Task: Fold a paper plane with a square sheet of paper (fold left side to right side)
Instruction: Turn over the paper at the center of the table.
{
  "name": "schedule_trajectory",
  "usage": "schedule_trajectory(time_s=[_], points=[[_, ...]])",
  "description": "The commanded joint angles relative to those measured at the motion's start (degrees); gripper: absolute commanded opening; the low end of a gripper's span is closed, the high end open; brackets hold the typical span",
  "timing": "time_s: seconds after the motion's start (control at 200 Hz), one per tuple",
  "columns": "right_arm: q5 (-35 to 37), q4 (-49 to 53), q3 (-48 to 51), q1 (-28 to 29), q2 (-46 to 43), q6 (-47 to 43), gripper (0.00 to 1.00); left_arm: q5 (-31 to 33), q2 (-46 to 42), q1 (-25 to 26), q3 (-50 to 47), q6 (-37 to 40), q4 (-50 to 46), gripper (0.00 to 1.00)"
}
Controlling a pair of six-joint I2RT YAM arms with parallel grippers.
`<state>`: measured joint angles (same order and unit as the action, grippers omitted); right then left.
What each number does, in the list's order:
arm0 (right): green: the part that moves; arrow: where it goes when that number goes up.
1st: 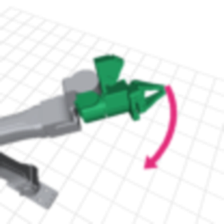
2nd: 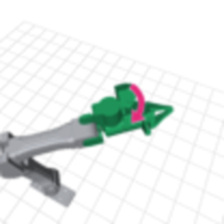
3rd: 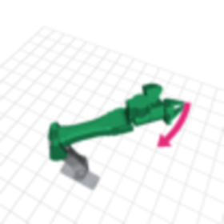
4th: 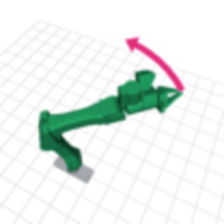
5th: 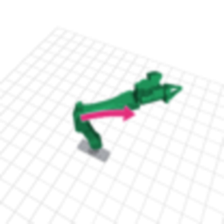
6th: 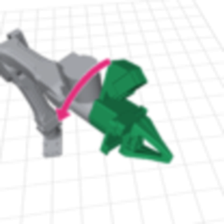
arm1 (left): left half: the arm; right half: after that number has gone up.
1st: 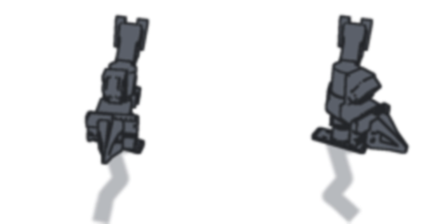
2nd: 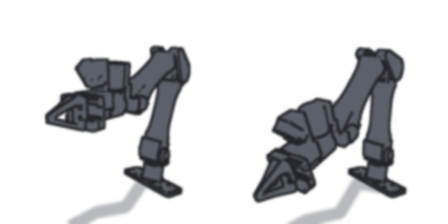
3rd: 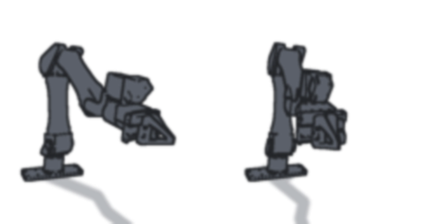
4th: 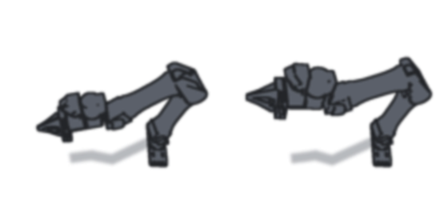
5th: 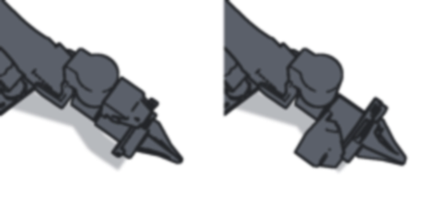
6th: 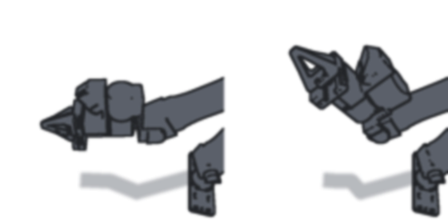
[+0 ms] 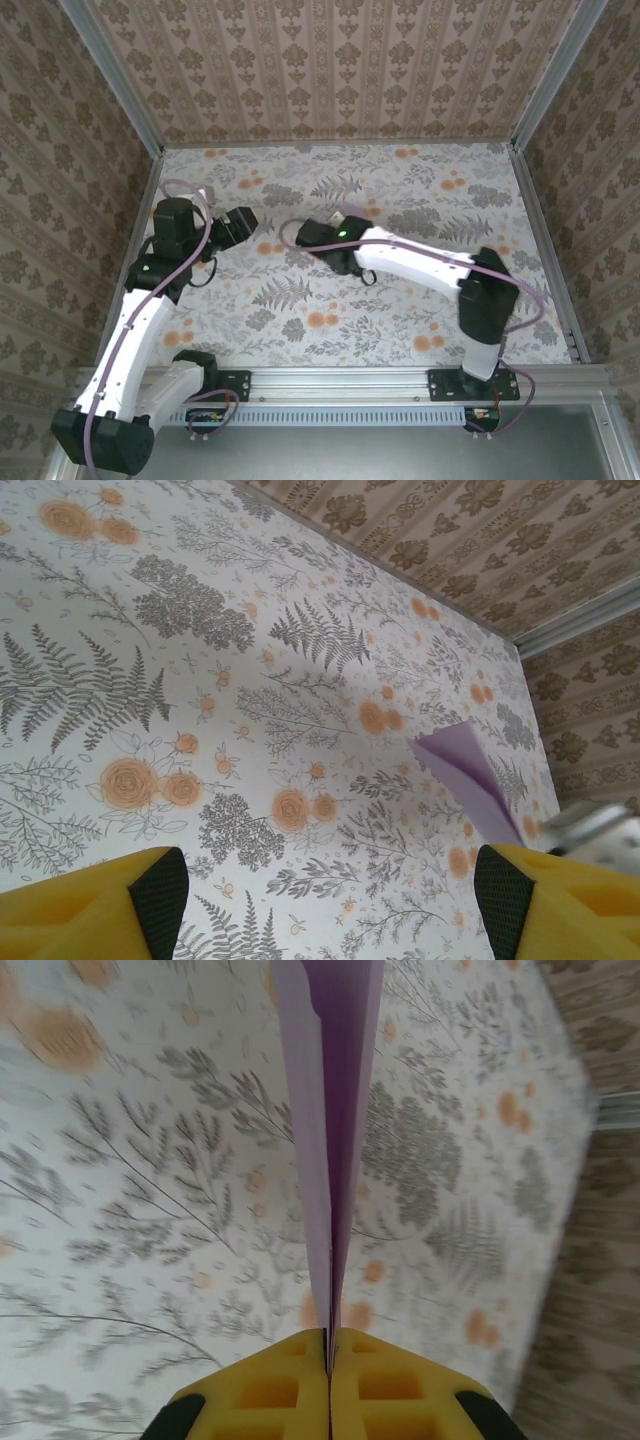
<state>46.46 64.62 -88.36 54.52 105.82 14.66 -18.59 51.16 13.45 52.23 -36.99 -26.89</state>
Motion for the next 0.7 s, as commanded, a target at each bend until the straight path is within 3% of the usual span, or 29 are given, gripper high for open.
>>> schedule_trajectory(time_s=[0.0,0.32,0.435,0.51,0.695], points=[[11.4,9.0,-3.0,2.2,6.5,-1.6,0.06,0.2,-0.7,-0.5,-0.7,1.3,-0.8,0.78],[6.4,10.5,-6.6,6.2,21.3,-1.6,0.07,-1.0,-0.4,-1.1,-1.7,0.6,-0.5,0.78],[-3.6,8.5,-6.6,6.9,22.4,-3.9,0.08,-2.1,0.1,-1.2,-2.1,0.4,-0.3,0.78],[-10.2,7.3,-6.5,6.9,22.0,-4.7,0.12,-3.2,0.7,-1.2,-2.1,0.4,-0.2,0.78],[-19.1,5.7,-6.0,6.8,17.8,-3.9,0.31,-7.4,3.8,-1.3,-2.7,-0.7,1.2,0.79]])
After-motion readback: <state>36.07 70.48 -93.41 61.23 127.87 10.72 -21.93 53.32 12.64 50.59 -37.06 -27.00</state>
